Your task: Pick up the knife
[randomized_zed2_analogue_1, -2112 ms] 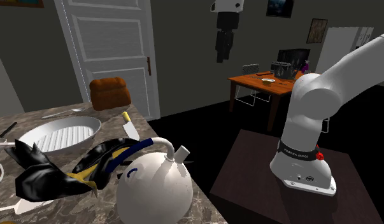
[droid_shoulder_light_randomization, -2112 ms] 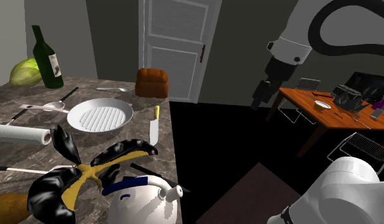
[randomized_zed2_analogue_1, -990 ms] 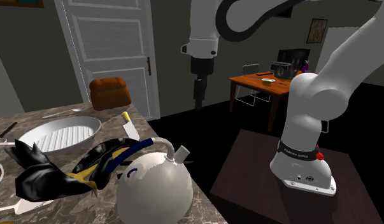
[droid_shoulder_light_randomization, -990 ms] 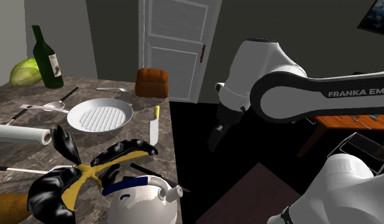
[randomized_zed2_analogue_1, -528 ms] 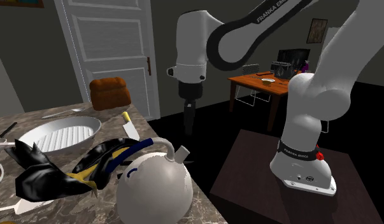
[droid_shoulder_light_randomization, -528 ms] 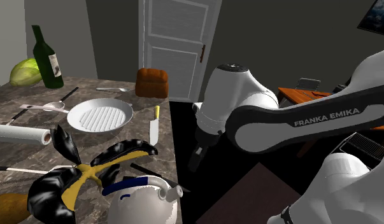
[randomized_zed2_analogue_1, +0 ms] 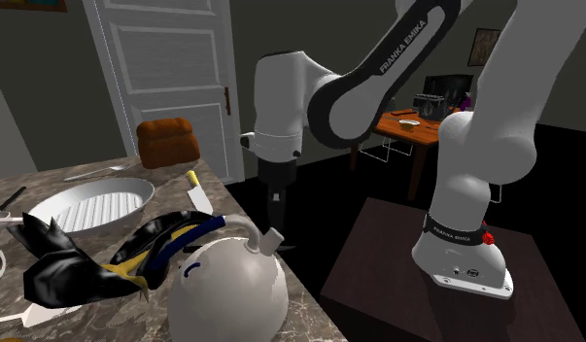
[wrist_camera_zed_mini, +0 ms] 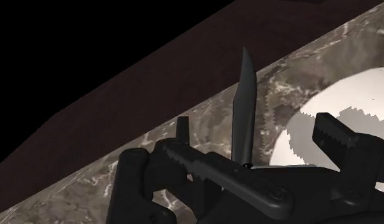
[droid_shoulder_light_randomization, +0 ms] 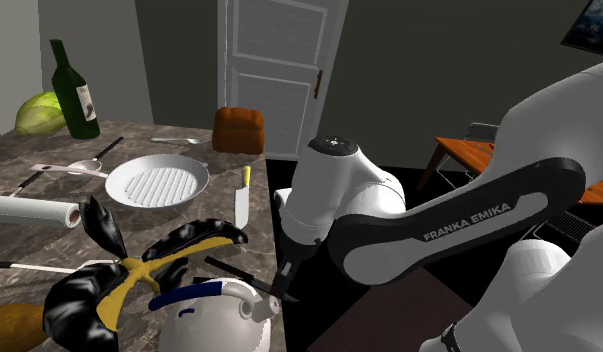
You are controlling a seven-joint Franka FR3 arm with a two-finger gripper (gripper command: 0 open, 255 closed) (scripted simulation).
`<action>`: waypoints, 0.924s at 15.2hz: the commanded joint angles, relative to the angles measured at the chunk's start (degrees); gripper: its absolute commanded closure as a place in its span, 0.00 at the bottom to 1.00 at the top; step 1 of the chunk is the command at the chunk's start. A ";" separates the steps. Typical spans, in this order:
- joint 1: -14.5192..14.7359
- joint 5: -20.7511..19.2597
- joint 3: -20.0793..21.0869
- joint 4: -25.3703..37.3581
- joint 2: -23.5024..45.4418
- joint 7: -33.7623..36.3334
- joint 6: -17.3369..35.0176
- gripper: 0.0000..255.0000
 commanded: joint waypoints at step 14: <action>-0.20 -2.25 1.17 -1.85 5.94 1.83 6.07 1.00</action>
